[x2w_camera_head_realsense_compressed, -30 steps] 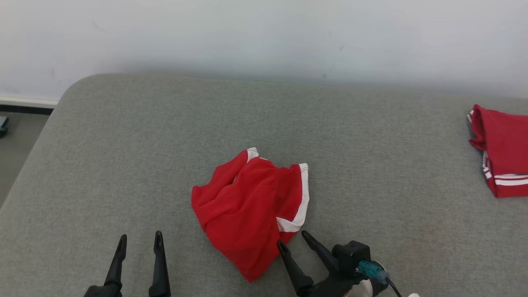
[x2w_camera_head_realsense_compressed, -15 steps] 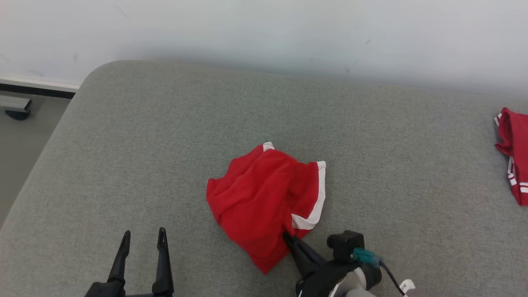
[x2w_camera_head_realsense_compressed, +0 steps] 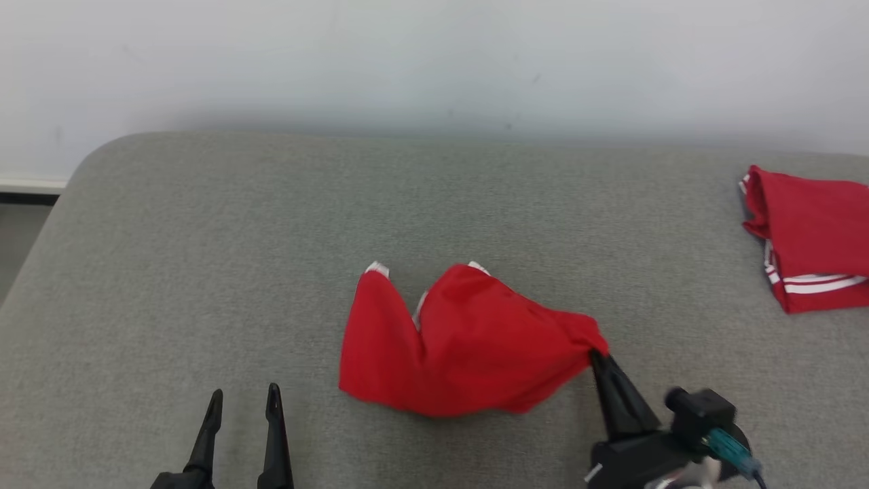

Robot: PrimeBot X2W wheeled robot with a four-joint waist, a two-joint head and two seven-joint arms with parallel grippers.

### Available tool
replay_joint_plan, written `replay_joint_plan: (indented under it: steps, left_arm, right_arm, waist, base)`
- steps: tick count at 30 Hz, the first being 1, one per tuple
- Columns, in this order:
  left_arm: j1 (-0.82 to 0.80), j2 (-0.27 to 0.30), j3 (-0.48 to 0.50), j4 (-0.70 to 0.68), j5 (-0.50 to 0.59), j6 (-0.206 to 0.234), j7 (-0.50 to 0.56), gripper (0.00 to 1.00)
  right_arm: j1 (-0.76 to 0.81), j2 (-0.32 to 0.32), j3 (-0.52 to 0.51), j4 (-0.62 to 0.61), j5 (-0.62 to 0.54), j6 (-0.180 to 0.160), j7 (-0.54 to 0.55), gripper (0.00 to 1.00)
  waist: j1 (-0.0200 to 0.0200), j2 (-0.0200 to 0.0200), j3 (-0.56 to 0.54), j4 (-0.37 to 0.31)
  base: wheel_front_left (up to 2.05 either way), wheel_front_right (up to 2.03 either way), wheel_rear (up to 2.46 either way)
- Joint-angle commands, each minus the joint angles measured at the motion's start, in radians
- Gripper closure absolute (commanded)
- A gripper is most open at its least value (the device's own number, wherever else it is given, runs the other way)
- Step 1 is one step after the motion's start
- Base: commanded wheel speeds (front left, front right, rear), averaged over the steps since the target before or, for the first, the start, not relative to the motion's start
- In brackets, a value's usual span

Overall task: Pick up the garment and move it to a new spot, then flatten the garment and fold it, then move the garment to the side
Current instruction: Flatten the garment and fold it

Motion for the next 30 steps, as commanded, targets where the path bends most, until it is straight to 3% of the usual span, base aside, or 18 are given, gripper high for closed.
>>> replay_joint_plan:
  steps: [1,10,11,12,13,22,26,30]
  left_arm:
    - [0.008,-0.001,-0.003,0.002,-0.005,0.002,-0.003,0.0]
    - [-0.006,-0.001,-0.026,0.012,-0.021,0.01,-0.003,0.0]
    - [-0.006,-0.001,-0.027,0.013,-0.021,0.01,-0.003,0.0]
    - [-0.004,-0.001,-0.028,0.014,-0.023,0.01,-0.003,0.0]
    - [-0.003,-0.001,-0.028,0.015,-0.024,0.011,-0.003,0.0]
    - [0.016,-0.001,-0.043,0.034,-0.024,0.003,-0.003,0.0]
    - [0.021,-0.001,-0.046,0.038,-0.016,0.001,-0.003,0.0]
    - [0.03,-0.001,-0.046,0.044,-0.01,-0.006,-0.003,0.0]
  right_arm:
    - [0.026,-0.003,-0.022,-0.018,-0.018,-0.003,0.0,1.0]
    - [0.112,-0.007,-0.22,-0.075,-0.066,-0.003,0.0,1.0]
    - [0.112,-0.007,-0.227,-0.063,-0.074,-0.003,0.0,0.88]
    - [0.108,-0.007,-0.227,-0.048,-0.077,-0.003,0.0,0.25]
    - [0.094,-0.008,-0.229,-0.047,-0.077,-0.003,-0.001,0.0]
    - [0.075,-0.017,-0.235,-0.119,-0.11,-0.003,0.0,0.0]
    - [0.033,-0.025,-0.143,-0.099,-0.102,-0.003,0.0,0.0]
    - [-0.054,-0.028,-0.018,0.018,-0.073,-0.003,0.021,0.0]
  waist:
    - [-0.0001,0.0,-0.009,-0.035]
    - [-0.0001,0.0,-0.006,-0.078]
    - [-0.0001,0.0,-0.007,-0.081]
    - [-0.0001,0.0,-0.008,-0.083]
    - [-0.0001,0.0,-0.009,-0.086]
    - [-0.0001,0.0,-0.044,-0.08]
    - [-0.0001,0.0,-0.057,-0.07]
    - [-0.0001,0.0,-0.065,-0.06]
  base:
    - [0.0,0.0,0.0]
    - [0.0,0.0,0.0]
    - [0.0,0.0,0.0]
    - [0.0,0.0,0.0]
    - [0.0,0.0,0.0]
    - [0.0,0.0,0.0]
    - [0.0,0.0,0.0]
    - [0.0,0.0,0.0]
